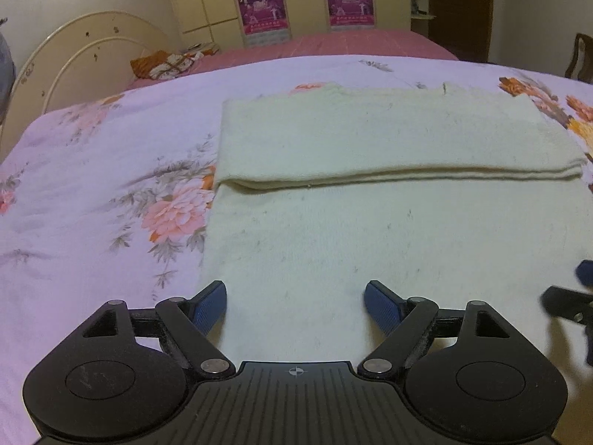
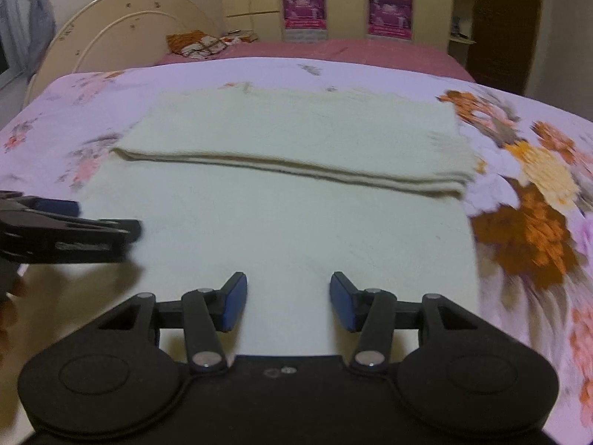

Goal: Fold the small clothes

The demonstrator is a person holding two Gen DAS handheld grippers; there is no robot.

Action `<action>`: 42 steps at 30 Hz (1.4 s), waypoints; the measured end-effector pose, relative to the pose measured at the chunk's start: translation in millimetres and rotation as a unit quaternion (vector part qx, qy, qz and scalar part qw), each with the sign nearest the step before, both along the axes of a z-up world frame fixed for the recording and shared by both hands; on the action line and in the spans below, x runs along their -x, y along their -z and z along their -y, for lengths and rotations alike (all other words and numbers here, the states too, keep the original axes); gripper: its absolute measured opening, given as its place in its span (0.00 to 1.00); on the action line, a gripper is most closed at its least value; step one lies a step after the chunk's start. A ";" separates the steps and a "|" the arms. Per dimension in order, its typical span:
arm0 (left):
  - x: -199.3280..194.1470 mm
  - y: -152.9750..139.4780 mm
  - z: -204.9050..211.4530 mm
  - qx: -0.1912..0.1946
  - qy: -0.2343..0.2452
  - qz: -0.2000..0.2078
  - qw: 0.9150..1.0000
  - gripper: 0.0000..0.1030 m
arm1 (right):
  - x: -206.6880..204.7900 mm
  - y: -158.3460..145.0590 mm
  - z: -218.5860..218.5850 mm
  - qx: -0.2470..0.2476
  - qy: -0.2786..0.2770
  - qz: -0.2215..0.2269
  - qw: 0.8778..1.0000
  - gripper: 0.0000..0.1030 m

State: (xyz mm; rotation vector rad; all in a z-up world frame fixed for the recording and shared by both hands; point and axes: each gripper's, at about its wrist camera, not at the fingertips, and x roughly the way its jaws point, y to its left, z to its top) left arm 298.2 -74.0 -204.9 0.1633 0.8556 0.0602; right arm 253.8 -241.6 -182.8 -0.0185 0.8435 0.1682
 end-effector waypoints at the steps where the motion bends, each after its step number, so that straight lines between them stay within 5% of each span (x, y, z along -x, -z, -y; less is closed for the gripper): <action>1: 2.2 0.0 -0.1 -0.003 0.004 0.001 1.000 0.79 | 3.3 0.2 3.1 0.002 0.006 -0.001 1.000 0.48; 10: 43.1 -10.5 -5.1 -0.003 0.038 0.005 0.999 0.79 | 48.0 -7.1 13.1 -0.027 0.064 -0.004 0.998 0.48; 19: 97.0 -10.9 -5.0 -0.003 0.069 -0.004 0.998 0.79 | 102.0 -15.7 -18.8 -0.046 0.055 -0.006 0.997 0.49; 31: 139.6 -13.0 -15.7 -0.019 0.068 -0.008 0.997 0.79 | 145.5 -7.1 -13.8 -0.014 0.085 -0.018 0.996 0.51; 42: 187.7 -9.5 -45.2 0.006 0.061 -0.022 0.998 0.79 | 186.1 -16.3 -11.0 -0.011 0.090 -0.011 0.996 0.57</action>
